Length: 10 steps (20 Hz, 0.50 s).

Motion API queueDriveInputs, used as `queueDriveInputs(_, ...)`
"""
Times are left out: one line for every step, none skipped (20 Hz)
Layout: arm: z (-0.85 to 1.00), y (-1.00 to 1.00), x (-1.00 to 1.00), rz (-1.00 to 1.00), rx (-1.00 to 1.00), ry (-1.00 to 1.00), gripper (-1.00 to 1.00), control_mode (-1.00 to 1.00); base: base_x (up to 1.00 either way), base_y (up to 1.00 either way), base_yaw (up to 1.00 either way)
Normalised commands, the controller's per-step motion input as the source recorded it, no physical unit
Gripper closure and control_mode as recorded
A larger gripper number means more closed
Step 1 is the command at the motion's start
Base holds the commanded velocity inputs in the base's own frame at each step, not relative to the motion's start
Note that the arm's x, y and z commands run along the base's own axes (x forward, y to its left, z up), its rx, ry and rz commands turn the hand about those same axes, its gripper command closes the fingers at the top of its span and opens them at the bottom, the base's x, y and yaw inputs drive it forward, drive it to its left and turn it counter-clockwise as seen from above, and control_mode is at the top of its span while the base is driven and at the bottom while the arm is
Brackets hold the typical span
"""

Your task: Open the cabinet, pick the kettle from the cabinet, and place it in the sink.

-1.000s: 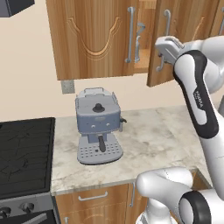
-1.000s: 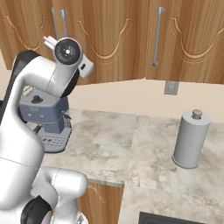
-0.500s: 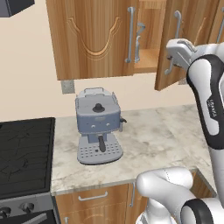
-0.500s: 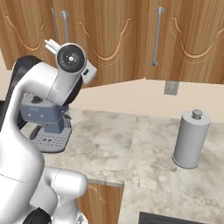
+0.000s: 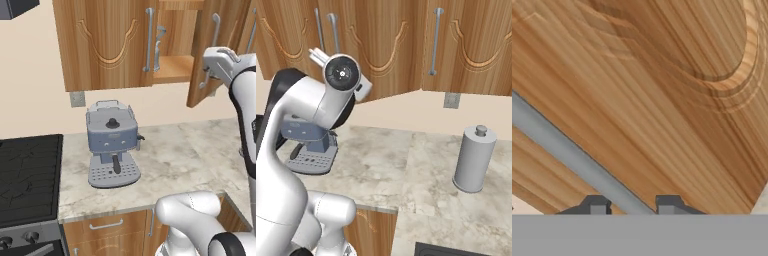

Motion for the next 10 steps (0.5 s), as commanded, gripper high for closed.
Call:
queueDriveInputs(0.09, -0.48, -0.30, 0.00, 0.02, 0.00, 1.00, -1.00, 0.00, 0.00, 0.00)
queueDriveInputs(0.08, -0.47, -0.29, 0.00, 0.02, 0.00, 1.00, -1.00, 0.00, 0.00, 0.00)
queueDriveInputs(0.07, -0.47, -0.27, 0.00, 0.03, 0.00, 1.00, -1.00, 0.00, 0.00, 0.00)
queueDriveInputs(0.06, -0.48, -0.26, 0.00, 0.03, 0.00, 1.00, -1.00, 0.00, 0.00, 0.00)
queueDriveInputs(0.05, -0.48, -0.24, 0.00, 0.04, 0.00, 1.00, -1.00, 0.00, 0.00, 0.00)
queueDriveInputs(0.04, -0.47, -0.23, 0.00, 0.04, 0.00, 1.00, -1.00, 0.00, 0.00, 0.00)
queueDriveInputs(0.04, -0.48, -0.23, 0.00, 0.05, 0.00, 1.00, -1.00, 0.00, 0.00, 0.00)
queueDriveInputs(0.03, -0.48, -0.24, 0.00, 0.05, 0.00, 1.00, -1.00, 0.00, 0.00, 0.00)
queueDriveInputs(0.04, -0.48, -0.24, 0.00, 0.06, 0.00, 1.00, -1.00, 0.00, 0.00, 0.00)
queueDriveInputs(0.04, -0.48, -0.23, 0.00, 0.06, 0.00, 1.00, -1.00, 0.00, 0.00, 0.00)
